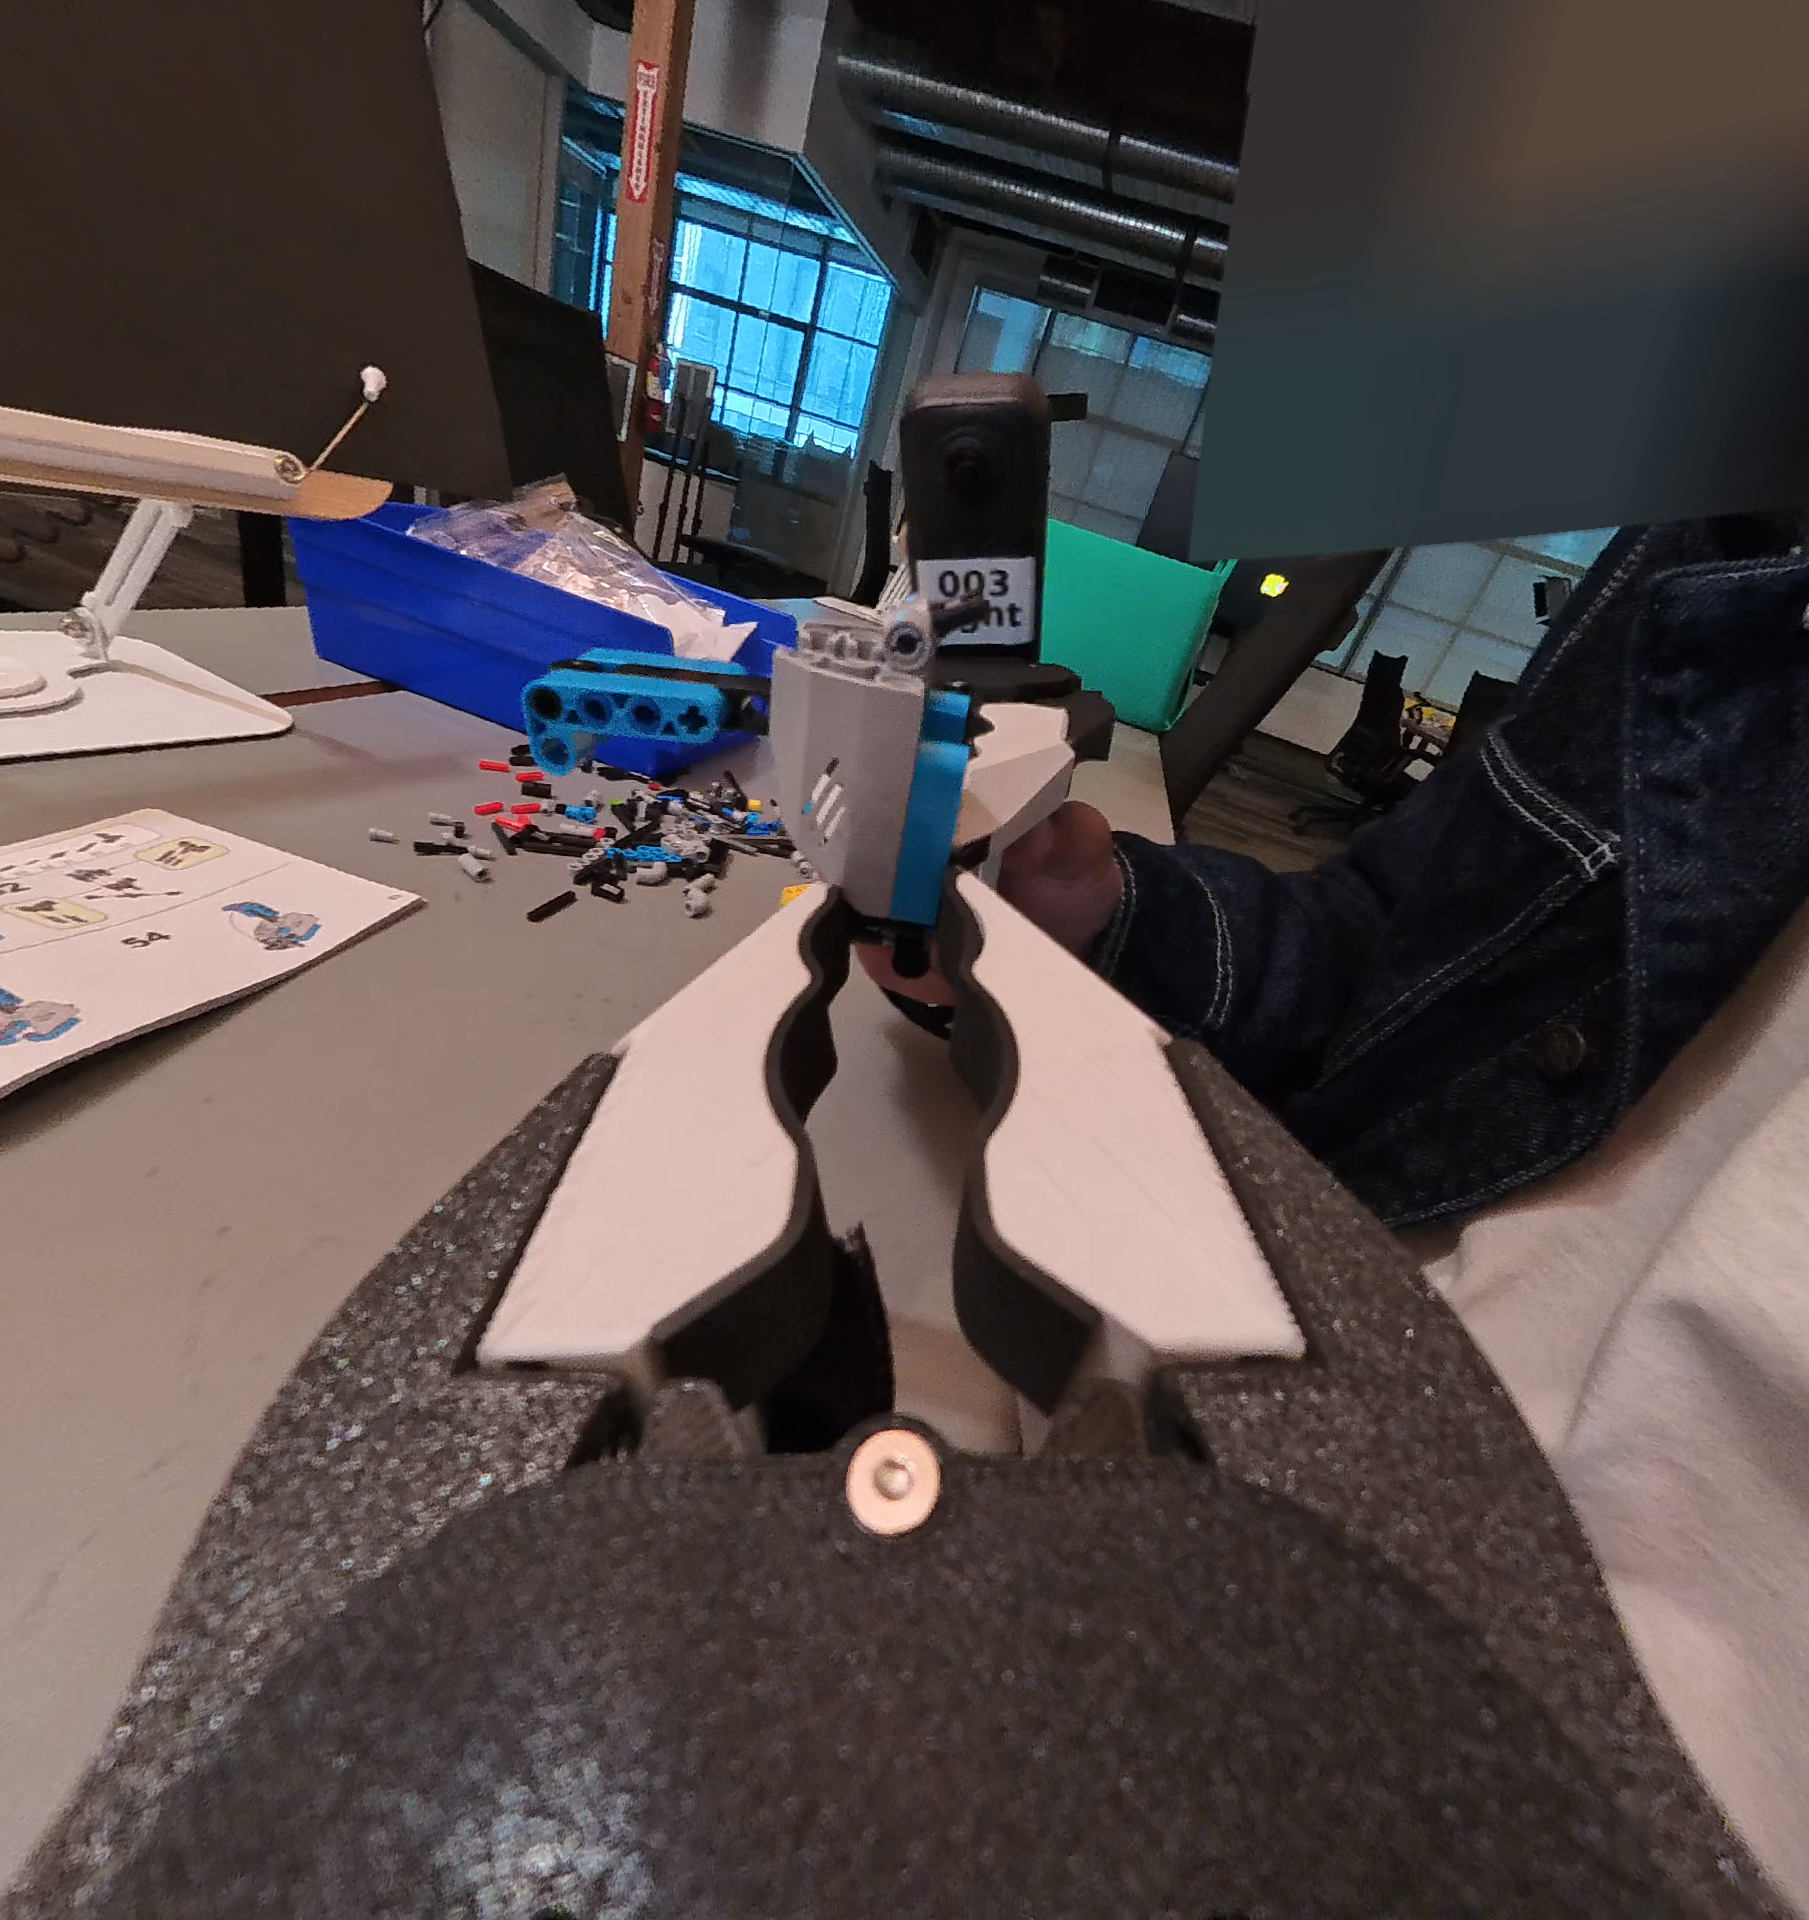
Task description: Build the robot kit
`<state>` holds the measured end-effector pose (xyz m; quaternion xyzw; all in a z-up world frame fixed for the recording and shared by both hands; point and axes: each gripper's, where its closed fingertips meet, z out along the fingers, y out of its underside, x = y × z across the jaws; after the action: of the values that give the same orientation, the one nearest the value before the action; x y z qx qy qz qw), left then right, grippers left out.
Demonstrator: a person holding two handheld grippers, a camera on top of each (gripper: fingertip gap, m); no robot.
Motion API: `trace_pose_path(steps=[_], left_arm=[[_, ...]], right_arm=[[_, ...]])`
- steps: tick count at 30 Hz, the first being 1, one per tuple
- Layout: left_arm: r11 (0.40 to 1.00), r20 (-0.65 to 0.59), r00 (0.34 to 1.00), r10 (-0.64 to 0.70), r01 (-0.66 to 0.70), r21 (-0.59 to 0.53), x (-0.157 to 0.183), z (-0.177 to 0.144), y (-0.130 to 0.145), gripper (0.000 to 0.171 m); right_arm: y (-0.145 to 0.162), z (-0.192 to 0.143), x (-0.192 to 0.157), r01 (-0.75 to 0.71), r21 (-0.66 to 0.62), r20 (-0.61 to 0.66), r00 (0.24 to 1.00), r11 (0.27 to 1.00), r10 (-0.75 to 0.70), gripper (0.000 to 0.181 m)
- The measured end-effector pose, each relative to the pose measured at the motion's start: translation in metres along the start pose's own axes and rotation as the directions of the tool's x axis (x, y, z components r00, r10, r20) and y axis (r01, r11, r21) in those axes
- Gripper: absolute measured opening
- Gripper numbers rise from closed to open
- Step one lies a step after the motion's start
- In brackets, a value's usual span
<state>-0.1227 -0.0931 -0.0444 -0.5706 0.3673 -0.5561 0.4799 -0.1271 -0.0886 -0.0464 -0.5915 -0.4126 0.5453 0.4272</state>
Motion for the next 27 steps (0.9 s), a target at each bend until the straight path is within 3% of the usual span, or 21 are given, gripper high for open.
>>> trace_pose_path(steps=[5,8,10,18,22,27], left_arm=[[1.000,-0.001,1.000,0.004,-0.004,0.005,-0.001,0.000,0.000,0.017],[0.996,-0.067,0.994,-0.085,0.084,-0.004,0.002,0.001,0.000,0.020],[0.996,-0.075,0.994,-0.076,0.080,0.040,0.004,-0.002,-0.007,0.024],[0.998,-0.074,0.996,-0.056,0.057,0.015,0.006,-0.001,-0.003,0.019],[1.000,-0.028,0.999,0.024,-0.023,0.013,0.004,-0.002,-0.003,0.017],[0.999,-0.045,0.999,-0.018,0.020,0.030,0.003,-0.006,-0.004,0.015]], right_arm=[[-0.001,0.000,0.001,-0.045,0.017,0.025,0.999,0.999,0.045,0.015],[0.001,-0.002,0.000,-0.050,0.003,0.055,0.997,0.999,0.049,0.015],[-0.004,-0.005,0.001,-0.058,0.025,0.060,0.997,0.998,0.056,0.015],[0.000,-0.006,-0.005,-0.071,-0.009,0.095,0.993,0.997,0.072,0.015],[0.002,-0.005,-0.004,-0.081,-0.018,0.098,0.992,0.997,0.082,0.016],[0.006,-0.002,-0.005,-0.042,-0.037,0.076,0.996,0.998,0.045,0.014]])
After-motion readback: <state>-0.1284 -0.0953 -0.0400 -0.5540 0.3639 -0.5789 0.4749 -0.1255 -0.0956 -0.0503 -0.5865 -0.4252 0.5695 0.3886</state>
